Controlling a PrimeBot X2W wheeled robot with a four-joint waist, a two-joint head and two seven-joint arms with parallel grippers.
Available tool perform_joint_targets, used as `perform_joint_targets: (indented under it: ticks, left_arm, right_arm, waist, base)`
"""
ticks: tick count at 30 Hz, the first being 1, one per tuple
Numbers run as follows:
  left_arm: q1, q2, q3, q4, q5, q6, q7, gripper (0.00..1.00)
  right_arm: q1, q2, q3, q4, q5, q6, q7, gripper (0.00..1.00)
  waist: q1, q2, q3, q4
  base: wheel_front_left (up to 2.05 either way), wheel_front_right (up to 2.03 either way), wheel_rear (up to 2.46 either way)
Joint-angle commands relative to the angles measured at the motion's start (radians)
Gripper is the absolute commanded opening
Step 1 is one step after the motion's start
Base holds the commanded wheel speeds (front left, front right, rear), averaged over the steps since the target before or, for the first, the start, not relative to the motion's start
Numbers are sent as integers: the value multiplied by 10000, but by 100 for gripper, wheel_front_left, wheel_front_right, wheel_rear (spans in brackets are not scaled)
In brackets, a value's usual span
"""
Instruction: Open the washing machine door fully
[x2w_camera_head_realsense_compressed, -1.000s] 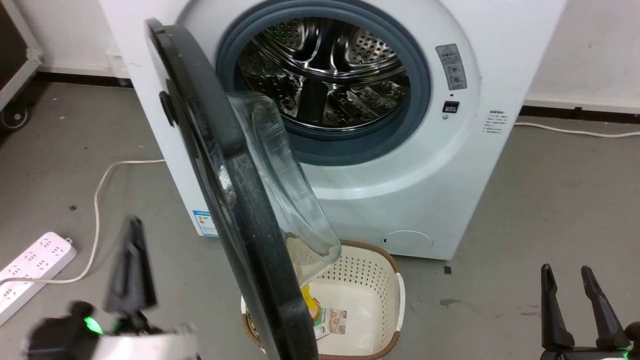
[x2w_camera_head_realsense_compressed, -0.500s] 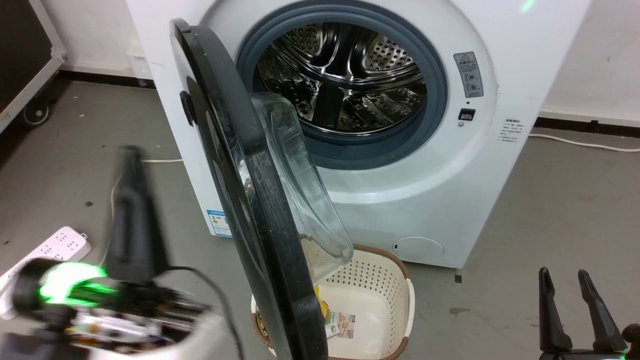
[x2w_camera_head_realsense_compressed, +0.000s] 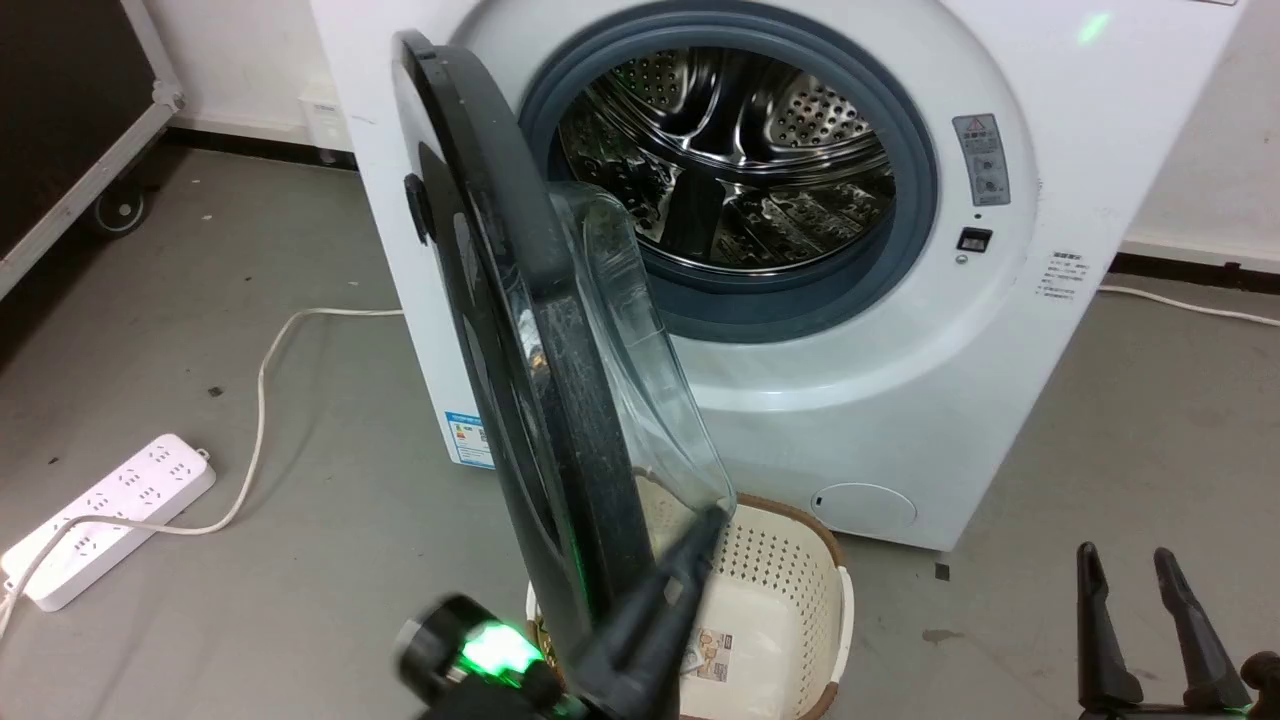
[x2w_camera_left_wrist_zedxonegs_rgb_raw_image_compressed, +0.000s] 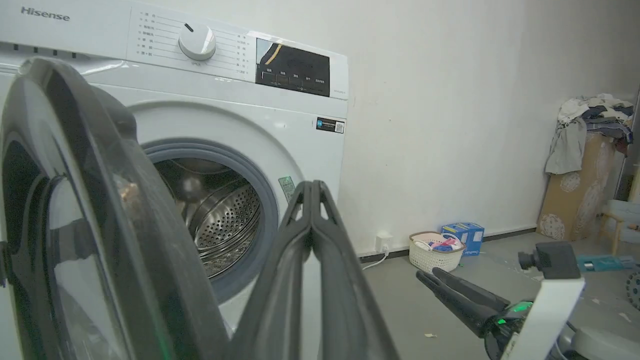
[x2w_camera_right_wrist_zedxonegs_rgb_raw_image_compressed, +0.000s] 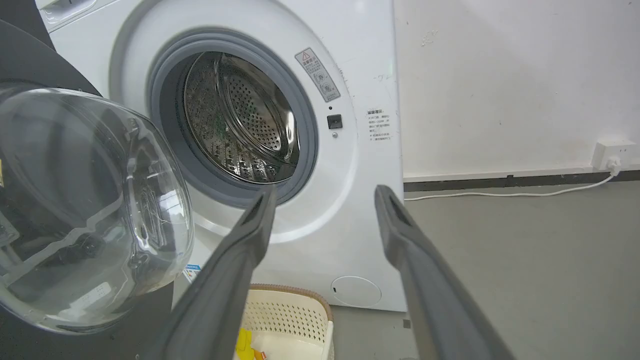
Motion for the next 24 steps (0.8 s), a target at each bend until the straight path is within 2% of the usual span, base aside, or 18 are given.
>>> perform_joint_targets:
  ticks: [1,5,10,17,24]
  left_arm:
    - [117,100,-185,132,-71,-53,81,0]
    - [263,280,-713,859,-218,-79,492,0]
    - [509,354,-839,2037,-377,56,1203,0]
    - [449,288,-494,2790,-197,687,1078,0]
    - [418,345,-446,2901,-274,750,1027,0]
  right_arm:
    - [6,31,19,37,36,10,-43,100]
    - [-13,31,47,77,47,10,-43,100]
    - [-20,31,71,103,67,10,-43,100]
    - [-5,32,81,119,102,10,-43,100]
    - [81,32,61,207,147,10,-43,100]
  waist:
    - [0,-1,-17,31]
    - [0,-1,-19,106]
    - [0,-1,2,181]
    - [0,-1,56,418]
    - [0,-1,25,1220]
  base:
    - [0,0,0]
    - [0,0,0]
    - [0,0,0]
    - [0,0,0]
    - [0,0,0]
